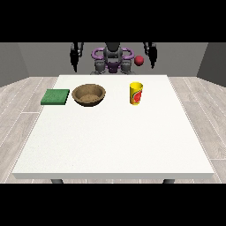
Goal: Pick the cup and pour the ball into the bowl, then pick the bowl and place it on the pad
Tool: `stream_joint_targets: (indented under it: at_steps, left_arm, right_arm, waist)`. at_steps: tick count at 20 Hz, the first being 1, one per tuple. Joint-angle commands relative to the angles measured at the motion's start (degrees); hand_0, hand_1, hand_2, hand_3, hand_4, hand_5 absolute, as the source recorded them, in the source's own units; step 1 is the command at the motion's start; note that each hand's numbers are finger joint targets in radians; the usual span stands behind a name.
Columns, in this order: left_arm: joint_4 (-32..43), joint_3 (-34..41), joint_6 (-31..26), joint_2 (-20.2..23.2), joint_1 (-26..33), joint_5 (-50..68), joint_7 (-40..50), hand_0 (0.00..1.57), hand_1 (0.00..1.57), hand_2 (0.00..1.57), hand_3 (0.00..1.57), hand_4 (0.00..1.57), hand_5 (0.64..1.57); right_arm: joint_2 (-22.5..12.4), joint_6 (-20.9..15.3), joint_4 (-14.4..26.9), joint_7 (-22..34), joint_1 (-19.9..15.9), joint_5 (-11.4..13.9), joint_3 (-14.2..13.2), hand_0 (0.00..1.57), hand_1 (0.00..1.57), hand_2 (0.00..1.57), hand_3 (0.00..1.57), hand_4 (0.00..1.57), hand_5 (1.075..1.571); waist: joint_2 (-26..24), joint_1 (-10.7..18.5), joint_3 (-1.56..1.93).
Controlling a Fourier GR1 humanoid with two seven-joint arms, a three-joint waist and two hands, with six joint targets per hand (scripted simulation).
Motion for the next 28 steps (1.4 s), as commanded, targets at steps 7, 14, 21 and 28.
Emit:
stream_joint_targets:
  at_steps: [7,14,21,28]
  left_arm:
    - [-9.3,1.5,-1.0,-0.7,-5.3,6.1,6.3,0.00,0.00,0.00,0.00,0.00,1.535]
    - [-14.2,-1.6,2.6,-4.6,-0.3,15.4,21.3,0.00,0.00,0.00,0.00,0.00,1.546]
    - [-13.6,1.6,0.6,-2.6,-10.2,14.0,16.1,0.00,0.00,0.00,0.00,0.00,1.518]
    - [-6.6,9.4,-0.1,2.6,-24.3,12.5,6.3,0.00,0.00,0.00,0.00,0.00,1.509]
  right_arm:
    - [2.6,-1.1,-12.3,5.3,-7.8,-1.9,2.5,0.00,0.00,0.00,0.31,1.06,1.571]
    - [4.3,-23.8,-13.6,23.3,-5.5,-2.6,20.8,0.00,0.00,0.00,0.00,0.68,1.569]
    - [4.3,-28.7,-13.4,26.8,-24.5,5.5,24.1,0.00,0.00,0.00,0.00,0.30,1.569]
    - [3.3,-22.7,-13.9,15.7,-26.3,4.2,19.9,0.00,0.00,0.00,0.00,0.00,1.570]
  waist:
    - [-23.9,0.4,-1.78]
    - [-28.7,2.7,-1.43]
    - [-11.3,-1.2,-1.44]
    - [7.6,-6.2,-1.37]
